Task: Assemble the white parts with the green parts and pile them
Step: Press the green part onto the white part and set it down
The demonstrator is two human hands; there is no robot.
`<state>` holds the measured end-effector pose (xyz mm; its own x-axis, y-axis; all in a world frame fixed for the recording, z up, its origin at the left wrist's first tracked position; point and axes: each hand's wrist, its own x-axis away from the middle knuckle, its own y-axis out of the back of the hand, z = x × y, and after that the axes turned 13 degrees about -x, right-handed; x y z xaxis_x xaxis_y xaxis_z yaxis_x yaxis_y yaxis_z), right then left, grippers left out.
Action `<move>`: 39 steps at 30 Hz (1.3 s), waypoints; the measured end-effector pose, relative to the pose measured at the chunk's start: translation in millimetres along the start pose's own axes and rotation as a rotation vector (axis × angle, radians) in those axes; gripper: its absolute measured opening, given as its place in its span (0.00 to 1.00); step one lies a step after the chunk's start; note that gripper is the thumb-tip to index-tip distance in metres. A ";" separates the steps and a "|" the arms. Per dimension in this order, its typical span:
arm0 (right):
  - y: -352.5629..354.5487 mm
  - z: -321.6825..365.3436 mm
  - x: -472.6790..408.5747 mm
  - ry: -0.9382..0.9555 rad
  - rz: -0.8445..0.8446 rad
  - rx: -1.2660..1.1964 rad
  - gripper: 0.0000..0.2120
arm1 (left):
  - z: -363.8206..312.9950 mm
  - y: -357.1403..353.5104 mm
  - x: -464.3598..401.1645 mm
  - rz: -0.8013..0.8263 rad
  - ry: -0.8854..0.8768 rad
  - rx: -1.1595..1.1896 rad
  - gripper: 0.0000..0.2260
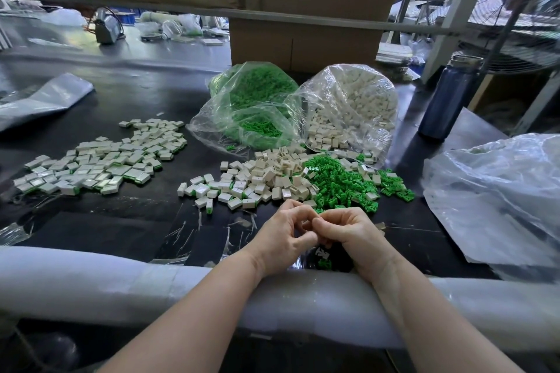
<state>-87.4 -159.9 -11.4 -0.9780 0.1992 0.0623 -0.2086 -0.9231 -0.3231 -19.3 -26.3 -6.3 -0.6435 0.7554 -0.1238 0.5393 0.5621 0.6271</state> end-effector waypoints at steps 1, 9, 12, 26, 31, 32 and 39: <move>-0.5 0.3 0.1 0.002 0.000 0.001 0.06 | 0.0 0.1 0.1 0.003 0.000 -0.005 0.05; -1.9 1.2 0.3 0.008 -0.017 0.003 0.08 | 1.2 0.3 -0.2 0.011 0.001 -0.044 0.05; -1.5 0.3 -0.4 0.013 -0.033 0.015 0.09 | 1.8 0.2 -0.4 0.011 0.005 -0.054 0.05; -3.7 -1.4 -3.3 0.150 -0.127 0.100 0.10 | 8.5 -0.4 -3.6 -0.175 0.035 0.044 0.05; -3.3 -0.6 -1.0 0.179 -0.150 0.136 0.05 | 9.8 -0.7 -2.9 -0.171 0.078 0.072 0.06; -3.4 -0.4 -0.7 0.184 -0.150 0.138 0.06 | 9.9 -0.2 -2.6 -0.181 0.088 0.080 0.07; -5.7 0.2 1.3 0.183 -0.111 0.214 0.05 | 6.9 2.0 -0.9 -0.224 0.145 0.143 0.04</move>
<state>-87.4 -154.4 -9.3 -0.9358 0.3404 -0.0917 -0.3295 -0.9370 -0.1161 -13.9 -23.5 -10.2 -0.8206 0.5566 -0.1292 0.4392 0.7590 0.4806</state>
